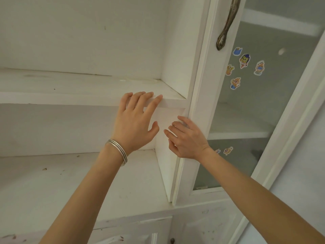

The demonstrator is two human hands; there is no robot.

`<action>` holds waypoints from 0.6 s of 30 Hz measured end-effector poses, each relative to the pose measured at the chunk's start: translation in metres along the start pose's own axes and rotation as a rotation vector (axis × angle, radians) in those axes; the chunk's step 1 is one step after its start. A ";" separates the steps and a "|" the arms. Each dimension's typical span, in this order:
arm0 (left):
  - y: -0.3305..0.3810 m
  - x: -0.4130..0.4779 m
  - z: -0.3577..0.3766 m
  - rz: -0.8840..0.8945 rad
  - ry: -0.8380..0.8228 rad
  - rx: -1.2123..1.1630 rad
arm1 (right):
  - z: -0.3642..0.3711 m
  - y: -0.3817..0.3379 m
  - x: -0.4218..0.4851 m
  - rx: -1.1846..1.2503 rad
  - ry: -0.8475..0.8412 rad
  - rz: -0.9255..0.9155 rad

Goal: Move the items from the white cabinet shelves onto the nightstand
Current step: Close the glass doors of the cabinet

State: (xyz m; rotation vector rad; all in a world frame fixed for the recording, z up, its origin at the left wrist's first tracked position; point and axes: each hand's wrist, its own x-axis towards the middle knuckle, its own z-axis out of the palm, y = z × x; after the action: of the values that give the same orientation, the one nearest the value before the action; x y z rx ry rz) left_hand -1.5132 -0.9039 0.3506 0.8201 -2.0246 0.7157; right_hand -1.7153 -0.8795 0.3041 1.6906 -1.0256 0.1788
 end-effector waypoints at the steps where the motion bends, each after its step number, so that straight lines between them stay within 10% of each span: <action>1: 0.000 0.000 0.000 -0.001 -0.004 -0.005 | -0.001 0.000 0.000 -0.006 -0.009 0.001; 18: 0.000 -0.003 0.003 0.006 -0.041 -0.029 | -0.015 0.002 -0.003 0.067 -0.133 -0.070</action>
State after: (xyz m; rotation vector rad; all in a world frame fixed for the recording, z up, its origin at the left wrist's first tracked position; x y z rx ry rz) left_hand -1.5133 -0.9055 0.3463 0.8186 -2.0704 0.6764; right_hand -1.7137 -0.8650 0.3097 1.8160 -1.0673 0.0560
